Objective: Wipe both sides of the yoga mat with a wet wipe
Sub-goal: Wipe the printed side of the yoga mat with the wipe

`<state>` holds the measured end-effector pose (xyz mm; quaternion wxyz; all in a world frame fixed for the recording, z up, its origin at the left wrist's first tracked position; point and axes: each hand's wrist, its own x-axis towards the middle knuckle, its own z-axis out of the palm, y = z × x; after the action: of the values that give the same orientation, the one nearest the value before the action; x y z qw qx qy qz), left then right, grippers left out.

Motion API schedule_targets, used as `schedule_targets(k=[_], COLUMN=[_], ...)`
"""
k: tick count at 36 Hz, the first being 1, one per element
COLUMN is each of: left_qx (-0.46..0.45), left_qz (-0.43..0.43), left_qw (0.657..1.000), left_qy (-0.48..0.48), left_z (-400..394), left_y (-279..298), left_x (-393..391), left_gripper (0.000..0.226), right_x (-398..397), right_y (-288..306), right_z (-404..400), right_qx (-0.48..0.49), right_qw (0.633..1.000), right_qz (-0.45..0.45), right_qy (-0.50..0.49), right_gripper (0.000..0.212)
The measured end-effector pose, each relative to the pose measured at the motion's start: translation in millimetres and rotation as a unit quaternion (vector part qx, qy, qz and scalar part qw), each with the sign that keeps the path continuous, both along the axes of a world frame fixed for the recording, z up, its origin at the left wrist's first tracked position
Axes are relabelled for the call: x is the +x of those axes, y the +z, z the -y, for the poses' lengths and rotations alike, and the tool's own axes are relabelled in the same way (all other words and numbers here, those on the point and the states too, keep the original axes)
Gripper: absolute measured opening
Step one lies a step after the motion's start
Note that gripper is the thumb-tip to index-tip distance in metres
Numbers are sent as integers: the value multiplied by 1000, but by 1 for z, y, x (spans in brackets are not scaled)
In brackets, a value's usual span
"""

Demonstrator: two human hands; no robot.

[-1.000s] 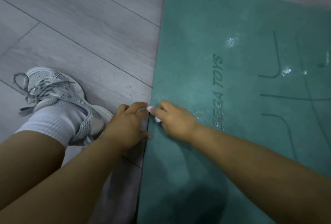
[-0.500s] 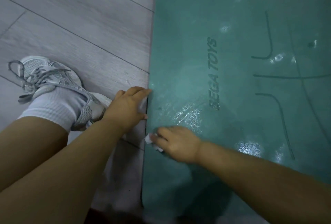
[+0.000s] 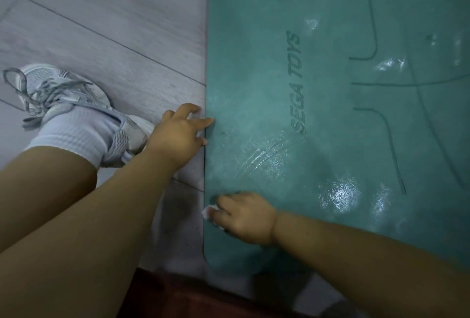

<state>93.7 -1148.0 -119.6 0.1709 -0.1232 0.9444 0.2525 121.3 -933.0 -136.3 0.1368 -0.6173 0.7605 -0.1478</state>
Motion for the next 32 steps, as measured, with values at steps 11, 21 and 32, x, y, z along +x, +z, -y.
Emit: schedule_targets(k=[11, 21, 32], left_qx=[-60, -77, -14], left_qz=[-11, 22, 42], left_qw=[997, 994, 999], left_qy=[-36, -70, 1], left_z=[-11, -25, -62], left_y=[-3, -9, 6], left_x=[9, 29, 63], left_gripper=[48, 61, 63], right_x=[-88, 39, -25], right_y=[7, 5, 3], right_z=[-64, -29, -93], right_qx=[83, 32, 82], right_qw=[745, 999, 764], right_qz=[1, 5, 37], right_qy=[-662, -2, -639], right_gripper=[27, 33, 40])
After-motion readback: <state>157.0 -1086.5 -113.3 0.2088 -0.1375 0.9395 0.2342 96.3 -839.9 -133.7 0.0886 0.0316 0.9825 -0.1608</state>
